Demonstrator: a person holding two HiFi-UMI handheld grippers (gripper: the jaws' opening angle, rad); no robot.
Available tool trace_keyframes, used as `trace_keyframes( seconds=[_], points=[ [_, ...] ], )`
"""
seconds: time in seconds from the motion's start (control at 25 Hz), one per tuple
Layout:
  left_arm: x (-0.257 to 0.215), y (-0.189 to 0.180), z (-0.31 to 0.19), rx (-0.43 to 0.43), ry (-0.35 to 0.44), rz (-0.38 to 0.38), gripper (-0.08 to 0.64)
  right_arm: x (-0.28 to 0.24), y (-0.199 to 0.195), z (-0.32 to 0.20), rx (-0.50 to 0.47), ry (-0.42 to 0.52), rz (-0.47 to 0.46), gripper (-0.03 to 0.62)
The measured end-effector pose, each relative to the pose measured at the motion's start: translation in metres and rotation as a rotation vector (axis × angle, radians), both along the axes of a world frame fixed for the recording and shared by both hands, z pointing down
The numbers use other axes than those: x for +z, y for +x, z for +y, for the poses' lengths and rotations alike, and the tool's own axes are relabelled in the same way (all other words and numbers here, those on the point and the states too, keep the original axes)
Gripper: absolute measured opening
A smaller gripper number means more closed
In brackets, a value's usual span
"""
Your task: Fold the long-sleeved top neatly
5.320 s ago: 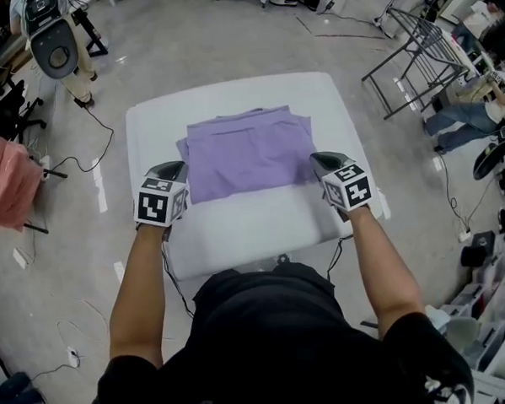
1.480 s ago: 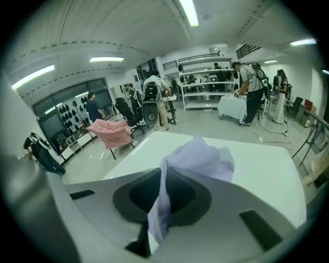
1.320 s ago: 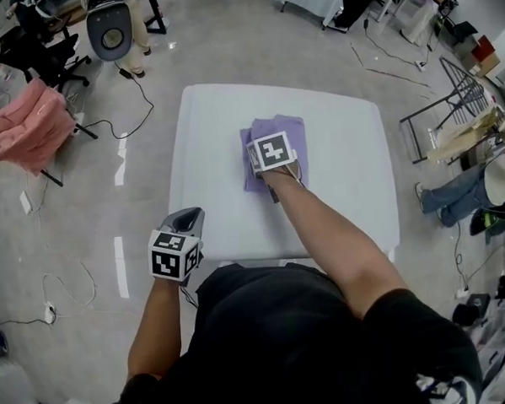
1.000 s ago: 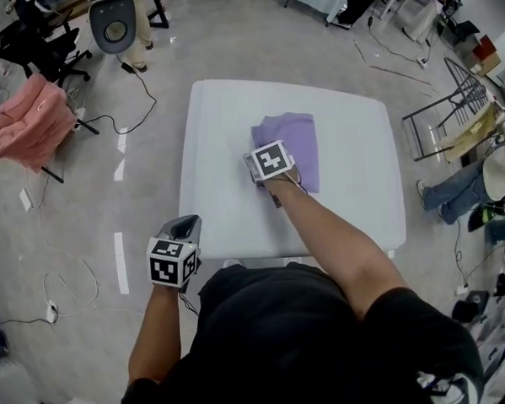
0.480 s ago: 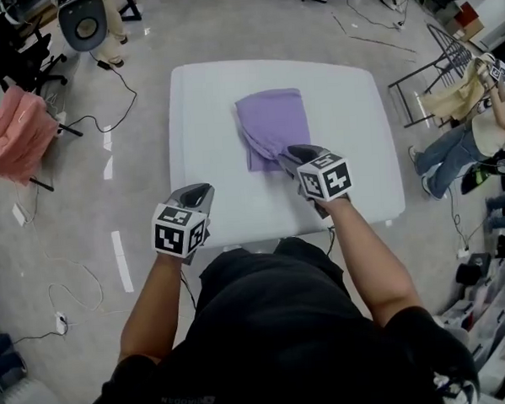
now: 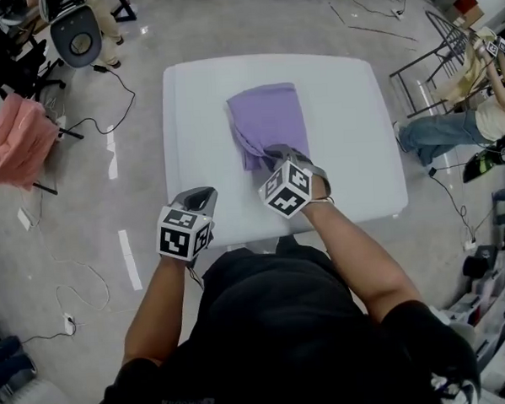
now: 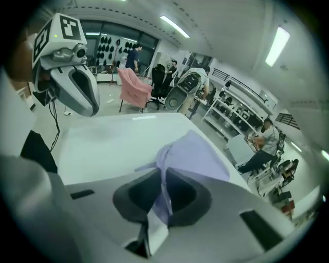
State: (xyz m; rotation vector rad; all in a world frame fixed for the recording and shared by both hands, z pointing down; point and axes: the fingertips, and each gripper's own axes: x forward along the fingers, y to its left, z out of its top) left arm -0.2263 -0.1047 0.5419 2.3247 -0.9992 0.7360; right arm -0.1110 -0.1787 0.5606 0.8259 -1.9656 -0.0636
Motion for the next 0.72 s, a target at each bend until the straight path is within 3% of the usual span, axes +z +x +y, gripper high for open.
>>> trace_keyframes(
  seconds=[0.12,0.24,0.4,0.44,0.56,0.72],
  points=[
    [0.008,-0.015,0.008,-0.047,-0.021,-0.007,0.008,-0.003,-0.027,0.010,-0.046,-0.025,0.024,0.037],
    [0.016,-0.026,0.018,-0.083,-0.046,-0.011,0.008,0.022,-0.044,0.017,-0.089,-0.052,0.129,0.043],
    [0.024,-0.036,0.022,-0.099,-0.070,-0.009,0.008,0.073,-0.060,0.029,-0.161,-0.136,0.192,0.133],
    [0.023,-0.036,0.021,-0.098,-0.071,-0.008,0.008,0.078,-0.063,0.034,-0.182,-0.149,0.176,0.172],
    [0.021,-0.028,0.015,-0.075,-0.052,-0.006,0.008,0.059,-0.064,0.044,-0.188,-0.148,0.037,0.167],
    [0.022,-0.004,-0.009,-0.036,-0.026,-0.007,0.008,0.015,-0.037,0.036,-0.048,-0.148,-0.211,0.127]
  ],
)
